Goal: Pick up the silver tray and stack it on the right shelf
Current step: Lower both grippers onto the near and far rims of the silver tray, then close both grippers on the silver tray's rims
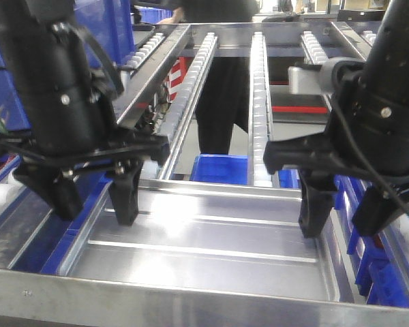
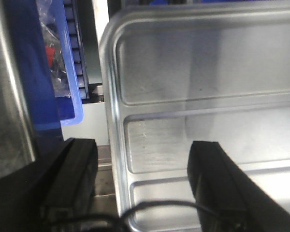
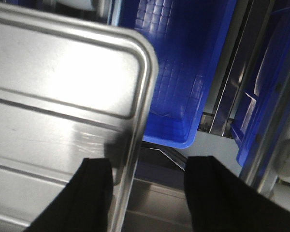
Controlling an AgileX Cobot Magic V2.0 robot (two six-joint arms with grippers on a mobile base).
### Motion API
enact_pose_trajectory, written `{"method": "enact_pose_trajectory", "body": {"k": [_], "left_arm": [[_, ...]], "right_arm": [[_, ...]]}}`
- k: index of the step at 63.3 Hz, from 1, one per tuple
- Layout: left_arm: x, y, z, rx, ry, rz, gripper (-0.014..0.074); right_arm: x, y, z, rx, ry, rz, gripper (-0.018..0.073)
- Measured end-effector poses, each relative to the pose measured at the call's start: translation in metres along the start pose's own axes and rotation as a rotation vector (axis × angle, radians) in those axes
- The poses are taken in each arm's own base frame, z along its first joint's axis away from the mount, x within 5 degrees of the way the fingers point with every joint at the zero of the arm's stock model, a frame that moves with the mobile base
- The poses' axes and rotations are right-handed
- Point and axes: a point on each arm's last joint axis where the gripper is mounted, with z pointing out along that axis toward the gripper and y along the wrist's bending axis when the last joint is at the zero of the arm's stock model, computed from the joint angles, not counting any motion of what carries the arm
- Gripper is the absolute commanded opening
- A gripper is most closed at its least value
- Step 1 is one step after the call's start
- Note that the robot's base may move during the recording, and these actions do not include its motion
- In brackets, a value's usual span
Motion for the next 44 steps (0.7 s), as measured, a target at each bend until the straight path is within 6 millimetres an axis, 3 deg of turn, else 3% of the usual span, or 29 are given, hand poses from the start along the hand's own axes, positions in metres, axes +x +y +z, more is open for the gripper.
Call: {"method": "enact_pose_trajectory", "body": {"k": [44], "left_arm": [[-0.010,0.013,0.002,0.008,-0.057,-0.044,0.0316]], "right_arm": [[-0.001,0.002,0.019,0.009,0.028,0.008,0.0445]]}}
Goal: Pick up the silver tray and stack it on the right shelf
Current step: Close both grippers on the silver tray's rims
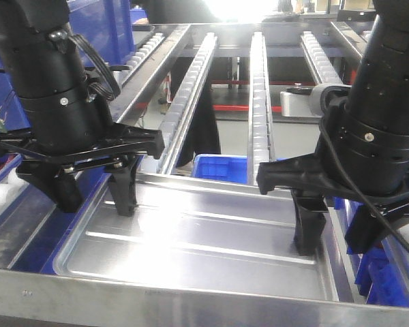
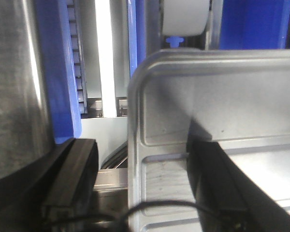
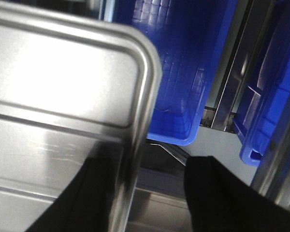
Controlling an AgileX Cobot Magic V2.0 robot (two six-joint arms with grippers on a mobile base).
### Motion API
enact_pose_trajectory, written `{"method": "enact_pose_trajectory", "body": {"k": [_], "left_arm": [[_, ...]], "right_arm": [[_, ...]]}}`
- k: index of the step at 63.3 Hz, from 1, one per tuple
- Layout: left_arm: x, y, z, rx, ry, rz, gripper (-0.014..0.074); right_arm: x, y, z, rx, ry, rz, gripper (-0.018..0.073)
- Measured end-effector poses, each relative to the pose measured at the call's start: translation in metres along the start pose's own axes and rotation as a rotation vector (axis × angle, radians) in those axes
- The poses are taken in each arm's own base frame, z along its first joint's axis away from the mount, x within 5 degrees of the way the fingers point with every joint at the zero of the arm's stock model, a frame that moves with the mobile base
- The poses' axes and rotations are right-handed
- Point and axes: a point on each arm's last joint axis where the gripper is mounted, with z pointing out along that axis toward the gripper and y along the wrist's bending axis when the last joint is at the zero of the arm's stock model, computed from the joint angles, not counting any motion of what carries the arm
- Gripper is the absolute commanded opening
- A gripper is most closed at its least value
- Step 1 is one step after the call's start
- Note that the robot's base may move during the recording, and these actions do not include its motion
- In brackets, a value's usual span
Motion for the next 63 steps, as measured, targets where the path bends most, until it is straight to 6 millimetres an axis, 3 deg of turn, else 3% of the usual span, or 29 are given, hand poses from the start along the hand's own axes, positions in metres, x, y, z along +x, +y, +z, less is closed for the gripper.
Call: {"method": "enact_pose_trajectory", "body": {"k": [32,39,52,55,63], "left_arm": [[-0.001,0.000,0.013,-0.019,0.036,0.007,0.0303],[-0.002,-0.001,0.013,-0.018,0.037,0.005,0.0210],[-0.001,0.000,0.013,-0.025,0.043,0.008,-0.0109],[-0.001,0.001,0.013,-0.034,0.044,0.017,-0.0095],[-0.001,0.002,0.012,-0.038,0.044,0.008,-0.0093]], "right_arm": [[-0.001,0.001,0.000,-0.002,0.001,0.004,0.0442],[-0.001,0.001,0.000,-0.003,-0.001,0.004,0.0376],[-0.002,0.004,0.000,-0.026,-0.013,0.019,0.0091],[-0.002,0.004,0.000,-0.024,-0.009,0.019,0.0041],[-0.002,0.004,-0.001,-0.024,-0.008,0.033,0.0057]]}}
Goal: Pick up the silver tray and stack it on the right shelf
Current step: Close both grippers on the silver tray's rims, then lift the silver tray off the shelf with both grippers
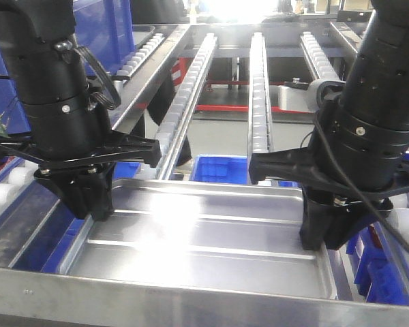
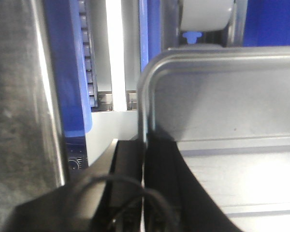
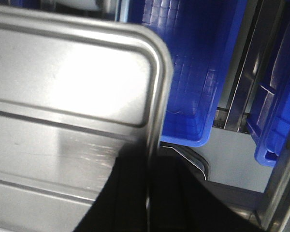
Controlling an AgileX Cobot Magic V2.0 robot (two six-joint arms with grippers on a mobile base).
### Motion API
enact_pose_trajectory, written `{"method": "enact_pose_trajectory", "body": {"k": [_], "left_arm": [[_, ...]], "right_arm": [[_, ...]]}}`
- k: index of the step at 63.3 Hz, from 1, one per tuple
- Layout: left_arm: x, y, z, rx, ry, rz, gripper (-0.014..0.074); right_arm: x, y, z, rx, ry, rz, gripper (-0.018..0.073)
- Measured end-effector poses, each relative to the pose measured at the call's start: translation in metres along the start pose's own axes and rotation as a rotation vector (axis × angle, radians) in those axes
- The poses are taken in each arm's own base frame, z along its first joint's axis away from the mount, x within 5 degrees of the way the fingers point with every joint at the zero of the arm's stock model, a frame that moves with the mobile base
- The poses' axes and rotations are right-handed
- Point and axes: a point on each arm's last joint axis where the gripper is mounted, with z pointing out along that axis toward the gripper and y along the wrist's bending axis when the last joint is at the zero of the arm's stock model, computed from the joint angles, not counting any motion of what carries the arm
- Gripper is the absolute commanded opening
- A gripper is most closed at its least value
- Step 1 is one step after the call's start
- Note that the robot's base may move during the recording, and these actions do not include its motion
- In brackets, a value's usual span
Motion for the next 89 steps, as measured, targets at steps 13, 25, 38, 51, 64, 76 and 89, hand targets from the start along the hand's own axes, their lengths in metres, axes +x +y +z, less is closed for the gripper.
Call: {"method": "enact_pose_trajectory", "body": {"k": [13,25,38,51,64,76,89], "left_arm": [[-0.002,-0.001,-0.003,-0.001,0.001,-0.004,-0.0093],[-0.010,-0.003,-0.013,0.007,-0.022,-0.008,-0.0093],[-0.020,-0.002,-0.067,0.026,-0.135,-0.007,-0.0093],[-0.022,-0.005,-0.130,0.014,-0.265,-0.006,-0.0093],[-0.020,-0.011,-0.179,0.027,-0.352,0.001,-0.0093],[-0.020,-0.011,-0.195,0.039,-0.381,-0.001,-0.0093],[-0.020,-0.011,-0.195,0.031,-0.380,0.001,-0.0093]], "right_arm": [[0.000,0.000,-0.003,-0.004,-0.006,0.004,0.0057],[-0.003,0.000,-0.018,0.005,-0.028,-0.018,0.0057],[-0.019,0.004,-0.064,0.008,-0.117,-0.057,0.0057],[-0.032,0.007,-0.113,0.006,-0.210,-0.072,0.0057],[-0.033,0.006,-0.152,-0.009,-0.283,-0.070,0.0057],[-0.031,0.004,-0.165,-0.018,-0.316,-0.071,0.0057],[-0.031,0.004,-0.165,-0.018,-0.316,-0.071,0.0057]]}}
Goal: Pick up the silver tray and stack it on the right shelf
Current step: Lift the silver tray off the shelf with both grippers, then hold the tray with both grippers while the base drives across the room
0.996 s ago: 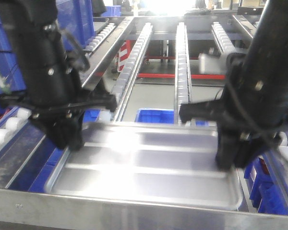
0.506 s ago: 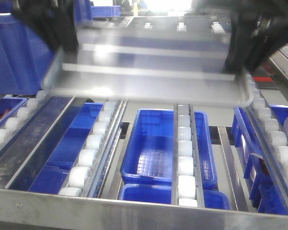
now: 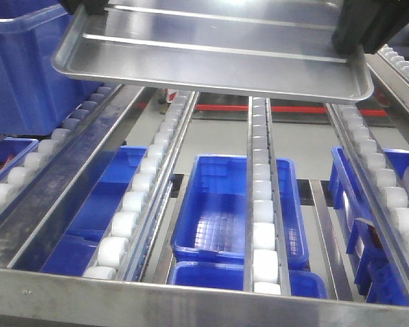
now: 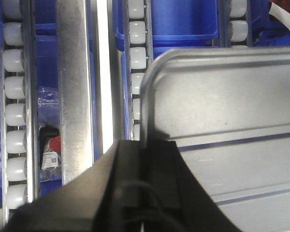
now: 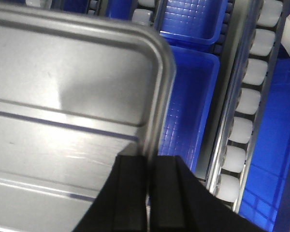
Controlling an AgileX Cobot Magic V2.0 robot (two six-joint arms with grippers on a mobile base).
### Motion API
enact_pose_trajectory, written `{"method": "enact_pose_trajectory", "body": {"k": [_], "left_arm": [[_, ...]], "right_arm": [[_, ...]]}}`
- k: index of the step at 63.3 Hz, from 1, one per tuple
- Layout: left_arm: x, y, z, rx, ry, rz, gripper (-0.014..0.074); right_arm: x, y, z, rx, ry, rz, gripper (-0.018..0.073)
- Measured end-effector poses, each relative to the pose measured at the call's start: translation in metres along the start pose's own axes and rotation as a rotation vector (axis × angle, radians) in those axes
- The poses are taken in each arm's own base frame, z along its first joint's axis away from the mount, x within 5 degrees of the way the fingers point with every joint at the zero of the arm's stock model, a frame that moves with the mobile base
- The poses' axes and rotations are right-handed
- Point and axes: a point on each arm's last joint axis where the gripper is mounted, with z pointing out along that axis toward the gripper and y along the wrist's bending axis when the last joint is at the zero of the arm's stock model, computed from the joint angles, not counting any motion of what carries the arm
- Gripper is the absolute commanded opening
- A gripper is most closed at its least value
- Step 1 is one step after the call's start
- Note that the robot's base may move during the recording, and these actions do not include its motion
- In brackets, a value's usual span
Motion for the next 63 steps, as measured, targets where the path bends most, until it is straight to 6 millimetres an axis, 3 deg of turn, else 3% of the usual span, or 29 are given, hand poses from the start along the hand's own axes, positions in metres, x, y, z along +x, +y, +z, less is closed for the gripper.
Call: {"method": "enact_pose_trajectory", "body": {"k": [63], "left_arm": [[0.0015,0.0006,-0.0006,-0.012,0.017,-0.004,-0.0093]], "right_arm": [[0.0000,0.0000,0.0000,0.000,0.000,0.000,0.0057]]}}
